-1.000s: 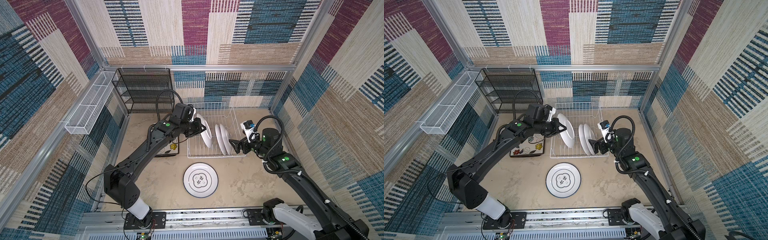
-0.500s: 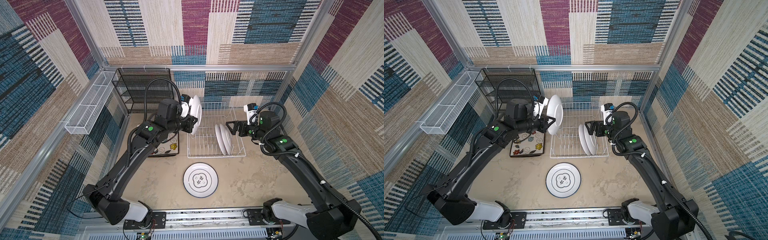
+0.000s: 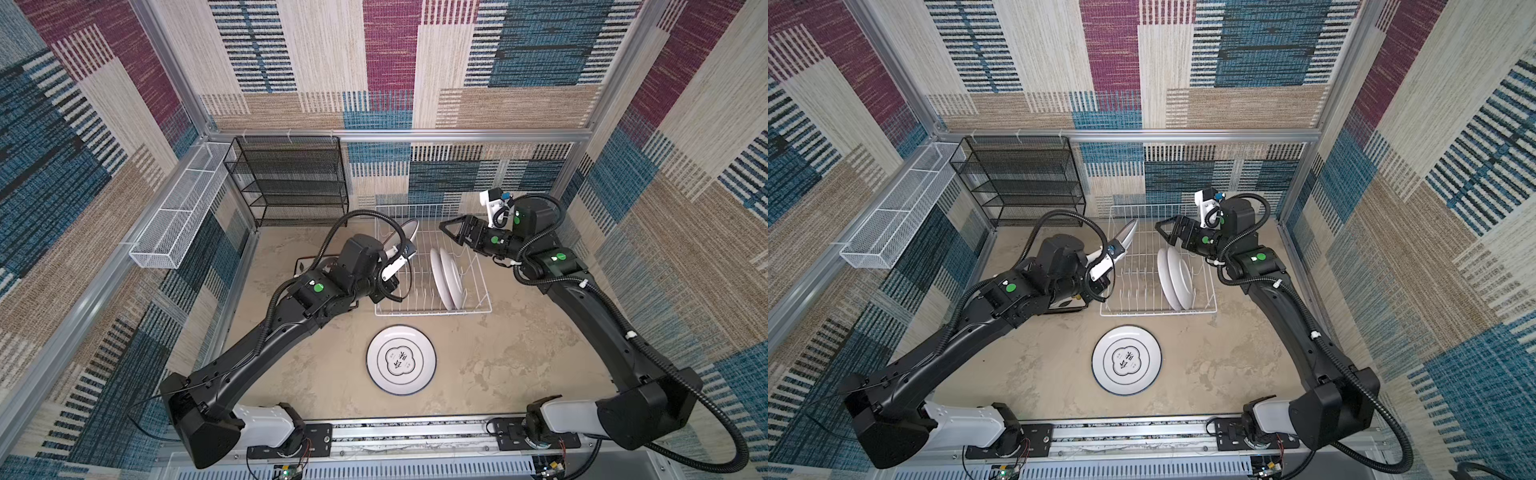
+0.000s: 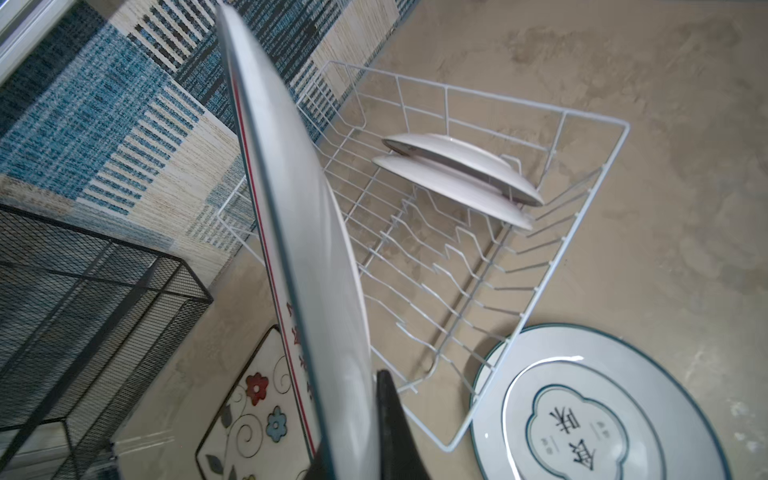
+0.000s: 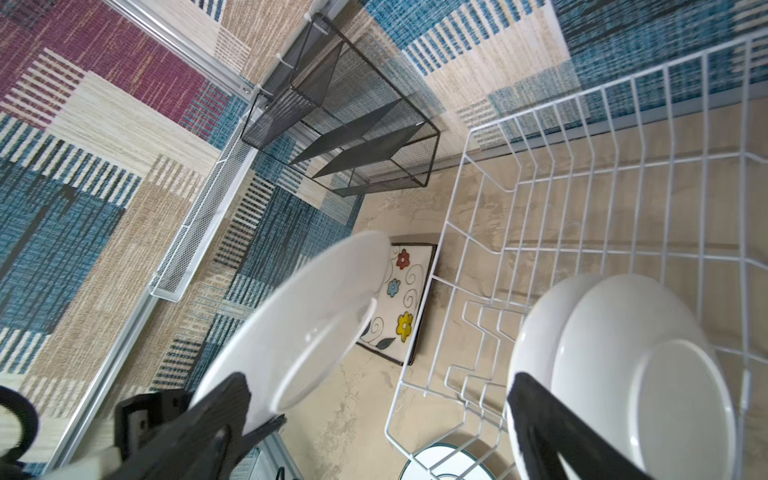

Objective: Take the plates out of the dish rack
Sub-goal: 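Swing the held plate toward the right gripper while the right gripper reaches to it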

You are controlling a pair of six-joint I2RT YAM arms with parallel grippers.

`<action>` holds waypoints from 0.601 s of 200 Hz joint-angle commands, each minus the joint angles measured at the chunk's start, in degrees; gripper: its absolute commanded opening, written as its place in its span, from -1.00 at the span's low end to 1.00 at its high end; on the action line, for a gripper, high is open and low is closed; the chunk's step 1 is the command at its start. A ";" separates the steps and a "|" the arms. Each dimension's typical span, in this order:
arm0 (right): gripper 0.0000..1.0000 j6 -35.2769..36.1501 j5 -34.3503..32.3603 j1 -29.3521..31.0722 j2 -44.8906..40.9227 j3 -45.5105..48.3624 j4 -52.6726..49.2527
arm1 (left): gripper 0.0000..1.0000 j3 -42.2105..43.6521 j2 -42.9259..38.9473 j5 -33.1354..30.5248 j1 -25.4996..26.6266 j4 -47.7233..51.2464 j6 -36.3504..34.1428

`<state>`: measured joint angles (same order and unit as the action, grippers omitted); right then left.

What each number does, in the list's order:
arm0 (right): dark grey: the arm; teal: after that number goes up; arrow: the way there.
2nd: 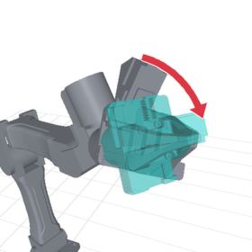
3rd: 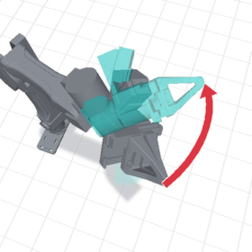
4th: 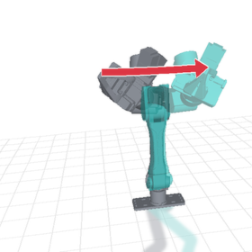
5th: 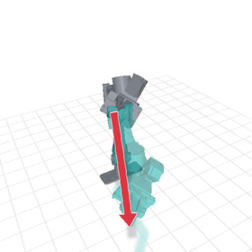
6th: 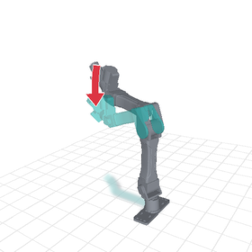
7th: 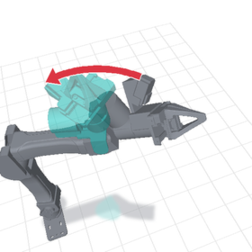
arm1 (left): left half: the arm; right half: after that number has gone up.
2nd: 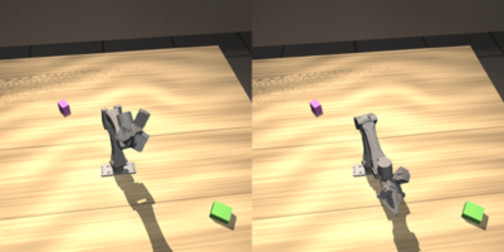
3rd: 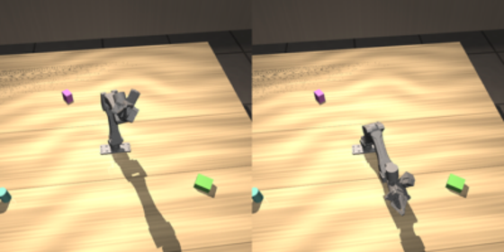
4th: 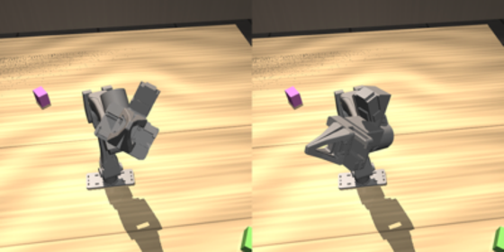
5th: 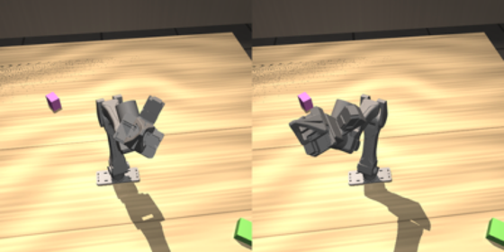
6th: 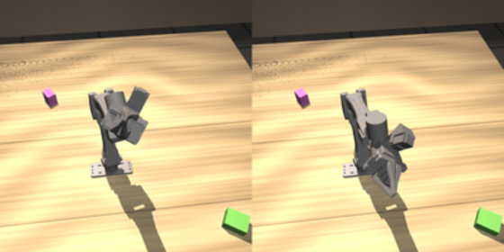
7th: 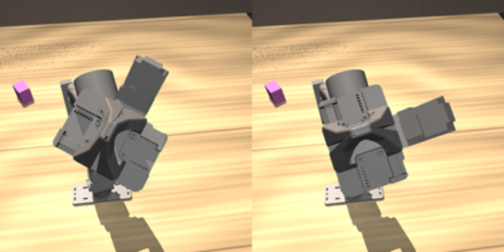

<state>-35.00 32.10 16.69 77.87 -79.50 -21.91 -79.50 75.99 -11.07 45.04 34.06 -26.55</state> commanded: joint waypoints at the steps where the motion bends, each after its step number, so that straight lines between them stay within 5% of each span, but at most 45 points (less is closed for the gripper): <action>1: 0.98 -0.86 4.12 0.10 1.70 -1.90 1.38 | -1.00 2.67 -1.02 -8.45 1.70 -8.15 -10.01; 45: 0.65 -0.65 6.55 0.83 6.03 -1.75 -1.45 | -1.00 8.91 -2.22 -15.31 5.73 -19.72 -18.32; 120: 0.45 0.29 4.97 3.10 8.88 -1.81 -4.40 | -1.00 13.25 -0.20 -23.01 8.48 -25.54 -29.02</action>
<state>-35.44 37.28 19.44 86.24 -81.14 -25.02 -67.24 75.75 -29.85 53.08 16.43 -50.87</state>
